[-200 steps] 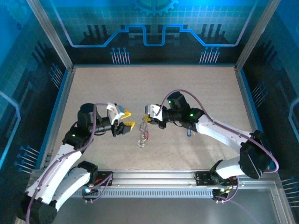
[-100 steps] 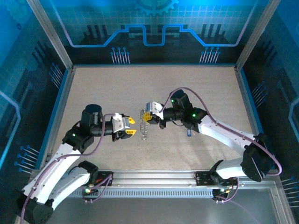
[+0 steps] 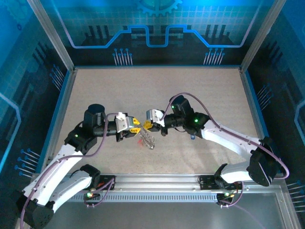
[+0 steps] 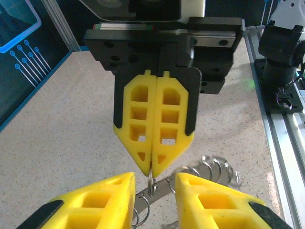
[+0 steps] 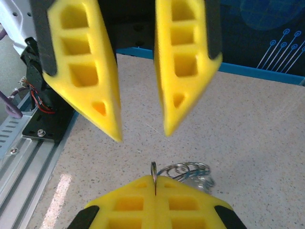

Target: Put the keys on the keyring

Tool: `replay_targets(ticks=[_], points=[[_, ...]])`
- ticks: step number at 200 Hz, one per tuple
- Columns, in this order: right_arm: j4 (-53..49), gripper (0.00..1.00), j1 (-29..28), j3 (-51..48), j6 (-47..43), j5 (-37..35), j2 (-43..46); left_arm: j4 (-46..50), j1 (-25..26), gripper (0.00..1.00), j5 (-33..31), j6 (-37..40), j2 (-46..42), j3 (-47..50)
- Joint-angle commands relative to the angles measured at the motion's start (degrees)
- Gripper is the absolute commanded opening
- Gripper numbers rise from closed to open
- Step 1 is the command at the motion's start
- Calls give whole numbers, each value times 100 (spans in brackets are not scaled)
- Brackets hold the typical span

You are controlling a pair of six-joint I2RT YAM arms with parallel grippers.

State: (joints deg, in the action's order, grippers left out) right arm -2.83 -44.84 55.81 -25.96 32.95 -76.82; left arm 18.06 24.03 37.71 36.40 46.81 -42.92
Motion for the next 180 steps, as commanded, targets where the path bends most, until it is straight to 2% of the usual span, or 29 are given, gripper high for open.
replay_targets(ticks=[1, 38, 84, 109, 126, 165, 180], points=[[50, 0, -95, 67, -77, -55, 165, -49, 47, 30, -123, 9, 52, 114], [-82, 0, -185, 142, -217, -76, 167, -146, 49, 31, -729, 30, 148, 267], [23, 0, -357, 219, -182, -250, 59, -49, 47, 28, -450, 66, 150, 239], [129, 0, -425, 250, -166, -363, -4, -28, 47, 29, 105, 243, 175, 288], [187, 0, -446, 240, -156, -424, -17, 9, 47, 28, 248, 261, 249, 330], [166, 0, -455, 177, -217, -480, 103, 327, 45, 29, 197, 387, 346, 178], [225, 0, -455, 162, -151, -392, 150, 301, 49, 21, -25, 330, 365, 168]])
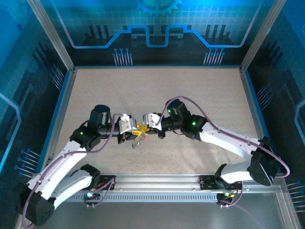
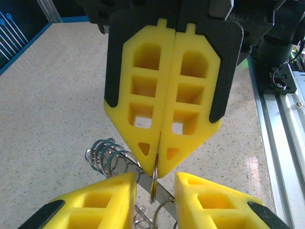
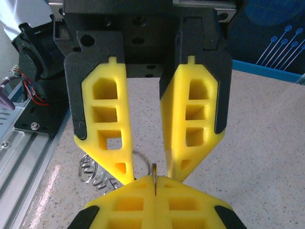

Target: Put the keys on the keyring

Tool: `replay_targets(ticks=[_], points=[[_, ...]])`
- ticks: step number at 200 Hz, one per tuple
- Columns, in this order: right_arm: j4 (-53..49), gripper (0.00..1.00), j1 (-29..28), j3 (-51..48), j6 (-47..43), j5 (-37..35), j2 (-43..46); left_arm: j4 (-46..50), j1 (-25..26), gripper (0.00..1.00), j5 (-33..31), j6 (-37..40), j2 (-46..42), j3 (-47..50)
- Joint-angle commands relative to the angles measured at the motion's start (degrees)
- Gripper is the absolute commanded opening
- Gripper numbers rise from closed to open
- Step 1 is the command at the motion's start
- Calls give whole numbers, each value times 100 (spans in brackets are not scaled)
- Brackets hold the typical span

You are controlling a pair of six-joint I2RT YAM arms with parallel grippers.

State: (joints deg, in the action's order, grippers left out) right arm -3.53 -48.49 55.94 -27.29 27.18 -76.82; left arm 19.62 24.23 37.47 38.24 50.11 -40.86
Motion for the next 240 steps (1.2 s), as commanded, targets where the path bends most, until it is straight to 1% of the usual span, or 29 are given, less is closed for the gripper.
replay_targets(ticks=[1, 25, 39, 62, 65, 74, 81, 92, 105, 124, 144, 165, 179, 210, 240], points=[[298, 0, -90, 147, -15, 188, 154, 151, 29, 21, -15, 143, 35, -46], [353, 0, -117, 151, 17, 209, 216, 203, 29, 13, -196, 160, 34, -140], [303, 0, -117, 180, -8, 216, 216, 174, 25, 0, -167, 142, 12, -161], [106, 0, -114, 218, -127, 281, 223, 33, 29, 0, -67, 97, -96, -105], [66, 3, -103, 213, -157, 295, 241, 13, 25, 0, -63, 92, -111, -95], [-25, 20, -99, 179, -235, 313, 313, -41, 29, 0, -48, 52, -175, -73], [-38, 26, -79, 82, -283, 323, 408, -100, 29, 0, -31, 8, -229, -53], [27, 29, -39, -92, -275, 304, 571, -243, 27, 0, -4, -103, -324, -9], [193, 30, 53, -328, -135, 297, 776, -454, 22, 0, 111, -239, -433, 43], [404, 31, 144, -522, 120, 318, 969, -793, 21, 0, 373, -493, -534, 118], [658, 36, 154, -834, 397, 389, 1036, -1403, 16, 0, 724, -742, -644, 348], [1005, 36, 145, -976, 688, 429, 1063, -2280, 20, 0, 927, -1131, -721, 665], [1195, 36, 145, -1048, 815, 386, 1102, -2641, 21, 0, 1077, -1266, -708, 773], [1357, 35, 146, -1099, 965, 382, 1160, -2936, 25, 0, 1317, -1441, -617, 806], [1323, 30, 146, -1029, 1077, 465, 1080, -3393, 28, 0, 1476, -1798, -607, 911]])
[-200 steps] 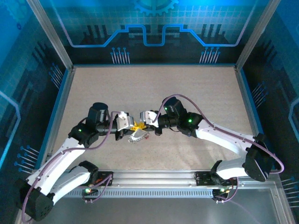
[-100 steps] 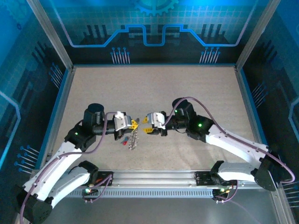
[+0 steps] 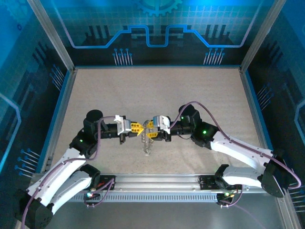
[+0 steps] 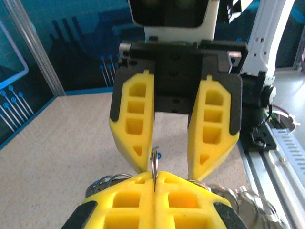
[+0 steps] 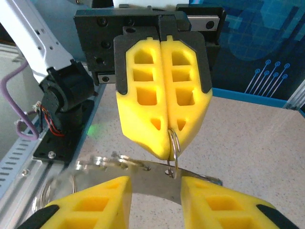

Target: Put the keys on the keyring

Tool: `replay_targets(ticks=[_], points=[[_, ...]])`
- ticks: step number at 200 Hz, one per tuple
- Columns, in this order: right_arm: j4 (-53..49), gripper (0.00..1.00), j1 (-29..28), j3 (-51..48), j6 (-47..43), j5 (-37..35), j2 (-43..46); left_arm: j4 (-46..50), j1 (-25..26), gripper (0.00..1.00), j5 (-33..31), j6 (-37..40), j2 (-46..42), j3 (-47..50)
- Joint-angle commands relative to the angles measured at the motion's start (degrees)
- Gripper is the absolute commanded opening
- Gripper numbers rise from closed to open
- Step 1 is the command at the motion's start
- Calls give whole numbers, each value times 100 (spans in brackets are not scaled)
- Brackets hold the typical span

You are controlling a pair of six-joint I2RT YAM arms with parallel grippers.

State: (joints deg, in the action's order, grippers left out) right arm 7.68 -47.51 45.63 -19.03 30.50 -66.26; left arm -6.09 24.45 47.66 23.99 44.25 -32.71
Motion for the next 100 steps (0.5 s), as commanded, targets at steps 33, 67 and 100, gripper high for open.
replay_targets(ticks=[33, 67, 100], points=[[461, 27, 44, 5, 442, 83, -36, -1414, 3, 0, 621, -742, 38, 271], [555, 27, 47, 26, 502, 92, 19, -1475, 7, 0, 569, -774, 49, 300], [654, 24, 44, 7, 594, 53, 43, -1497, 7, 0, 577, -795, 74, 295]])
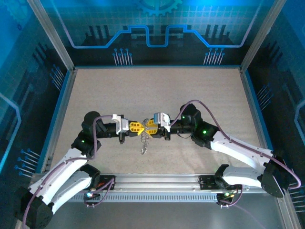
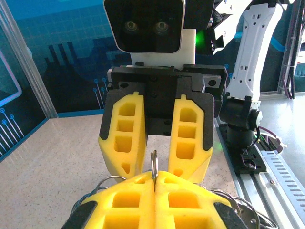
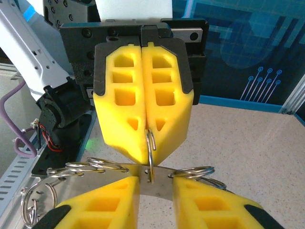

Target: Put the keys on the keyring

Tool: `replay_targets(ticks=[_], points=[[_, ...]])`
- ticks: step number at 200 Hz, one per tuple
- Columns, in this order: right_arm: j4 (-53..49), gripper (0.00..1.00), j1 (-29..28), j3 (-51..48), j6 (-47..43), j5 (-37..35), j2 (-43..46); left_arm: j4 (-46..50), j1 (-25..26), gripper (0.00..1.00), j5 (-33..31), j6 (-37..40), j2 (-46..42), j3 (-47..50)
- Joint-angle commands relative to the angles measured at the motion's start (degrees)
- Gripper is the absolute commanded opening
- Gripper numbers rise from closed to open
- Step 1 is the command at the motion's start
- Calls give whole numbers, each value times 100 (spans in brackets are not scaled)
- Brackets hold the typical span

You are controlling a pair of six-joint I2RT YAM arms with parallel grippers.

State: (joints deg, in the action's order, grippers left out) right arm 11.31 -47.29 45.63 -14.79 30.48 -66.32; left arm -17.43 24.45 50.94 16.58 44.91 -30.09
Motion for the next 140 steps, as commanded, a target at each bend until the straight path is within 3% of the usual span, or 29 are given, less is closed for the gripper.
replay_targets(ticks=[1, 50, 95, 140], points=[[296, 24, 24, 7, 174, 55, 49, -365, 3, 0, 250, -56, 9, 35], [381, 28, 26, -42, 169, 111, 150, -379, 7, 0, 89, -69, 17, 54], [386, 19, 22, -115, 157, 103, 293, -450, 5, 0, 139, -175, 95, 20], [609, 18, 24, -227, 312, 46, 383, -613, 4, 0, 127, -327, 113, 33]])
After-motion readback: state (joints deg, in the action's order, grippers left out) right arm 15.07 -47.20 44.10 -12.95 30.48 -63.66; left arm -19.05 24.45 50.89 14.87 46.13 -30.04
